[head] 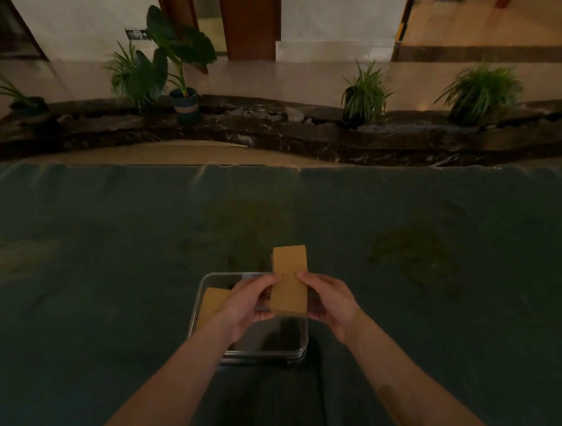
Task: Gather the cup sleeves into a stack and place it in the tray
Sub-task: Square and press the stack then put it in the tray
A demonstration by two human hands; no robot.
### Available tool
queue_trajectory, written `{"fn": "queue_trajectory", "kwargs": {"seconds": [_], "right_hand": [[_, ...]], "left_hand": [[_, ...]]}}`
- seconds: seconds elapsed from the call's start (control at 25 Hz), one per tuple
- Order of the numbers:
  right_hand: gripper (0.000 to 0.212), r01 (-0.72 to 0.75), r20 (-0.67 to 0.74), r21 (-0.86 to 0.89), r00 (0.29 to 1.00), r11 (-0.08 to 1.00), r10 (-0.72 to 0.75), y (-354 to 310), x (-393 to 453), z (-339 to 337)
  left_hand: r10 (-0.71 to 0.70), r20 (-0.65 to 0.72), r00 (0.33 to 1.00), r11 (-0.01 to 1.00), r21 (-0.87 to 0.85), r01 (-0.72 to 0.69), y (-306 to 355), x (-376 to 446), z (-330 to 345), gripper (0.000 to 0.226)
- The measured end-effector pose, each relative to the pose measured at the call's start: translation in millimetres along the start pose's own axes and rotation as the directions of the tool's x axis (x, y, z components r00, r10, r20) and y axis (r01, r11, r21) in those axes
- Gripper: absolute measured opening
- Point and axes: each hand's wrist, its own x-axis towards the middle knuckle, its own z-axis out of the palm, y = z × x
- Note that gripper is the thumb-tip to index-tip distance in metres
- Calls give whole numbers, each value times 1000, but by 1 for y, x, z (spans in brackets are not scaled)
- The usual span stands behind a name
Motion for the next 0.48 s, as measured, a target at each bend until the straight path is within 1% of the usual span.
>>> {"fn": "queue_trajectory", "kwargs": {"seconds": [0.12,0.2,0.28,0.48], "right_hand": [[41,-10,-25,-1,1000,1000,10,4,13,0],[37,-9,-39,-14,999,1000,9,5,18,-1],[37,-26,-52,-26,998,999,25,6,23,-3],[46,-45,-58,-101,998,994,39,10,38,1]], "left_hand": [[-1,6,1000,1000,1,1,-2,13,-3,44],[-12,-3,1000,1000,2,12,-5,23,-5,53],[-25,-19,1000,1000,16,25,-9,33,-8,64],[-57,-62,996,998,15,58,-15,46,-14,54]]}}
